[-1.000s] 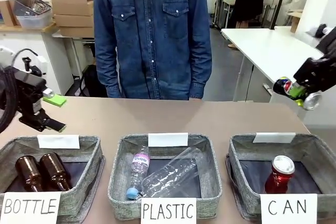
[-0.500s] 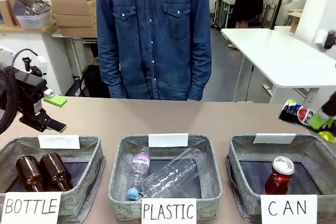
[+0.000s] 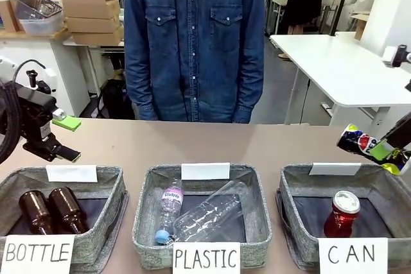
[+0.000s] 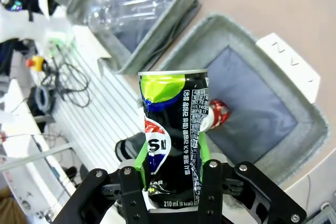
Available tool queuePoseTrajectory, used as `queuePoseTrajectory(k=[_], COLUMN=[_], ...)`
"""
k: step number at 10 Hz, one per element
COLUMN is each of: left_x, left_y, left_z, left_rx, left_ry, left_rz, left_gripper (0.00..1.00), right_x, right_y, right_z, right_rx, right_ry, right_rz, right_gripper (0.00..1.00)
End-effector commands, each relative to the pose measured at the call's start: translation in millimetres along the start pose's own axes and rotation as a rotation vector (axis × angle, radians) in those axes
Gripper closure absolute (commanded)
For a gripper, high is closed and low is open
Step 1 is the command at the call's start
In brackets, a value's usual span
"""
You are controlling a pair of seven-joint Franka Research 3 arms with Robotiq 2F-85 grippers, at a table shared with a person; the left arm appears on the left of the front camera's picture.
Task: Sort the can waste into the basket.
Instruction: Pick up the can waste from the table and place it in the right Fabric basket.
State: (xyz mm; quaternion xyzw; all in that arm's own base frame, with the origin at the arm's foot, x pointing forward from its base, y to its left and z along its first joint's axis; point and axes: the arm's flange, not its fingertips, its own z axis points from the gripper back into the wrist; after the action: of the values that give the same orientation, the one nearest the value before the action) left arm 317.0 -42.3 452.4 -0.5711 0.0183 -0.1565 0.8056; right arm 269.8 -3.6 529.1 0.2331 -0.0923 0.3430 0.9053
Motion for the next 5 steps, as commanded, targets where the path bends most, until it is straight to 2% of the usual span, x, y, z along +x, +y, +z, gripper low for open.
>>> queuePoseTrajectory(k=[1, 2, 3, 5], left_x=[-9.1, -9.1, -9.1, -9.1], left_y=[0.3, 0.3, 0.3, 0.3], left_z=[-4.3, -4.3, -4.3, -4.3], left_rx=[-0.006, -0.006, -0.006, -0.006], left_ry=[-0.005, -0.005, -0.005, -0.005], left_rz=[0.01, 0.01, 0.01, 0.01], left_gripper=[0.0, 0.0, 0.0, 0.0], right_x=[4.5, 5.7, 8.5, 9.6], right_y=[-13.6, -15.8, -18.3, -18.3], right_z=[0.5, 0.2, 0.1, 0.8], right_rx=[-0.026, -0.064, -0.08, -0.089], right_ry=[-0.011, -0.01, -0.021, -0.029], right_rz=[0.026, 0.03, -0.001, 0.012], right_gripper=[0.05, 0.05, 0.0, 0.0])
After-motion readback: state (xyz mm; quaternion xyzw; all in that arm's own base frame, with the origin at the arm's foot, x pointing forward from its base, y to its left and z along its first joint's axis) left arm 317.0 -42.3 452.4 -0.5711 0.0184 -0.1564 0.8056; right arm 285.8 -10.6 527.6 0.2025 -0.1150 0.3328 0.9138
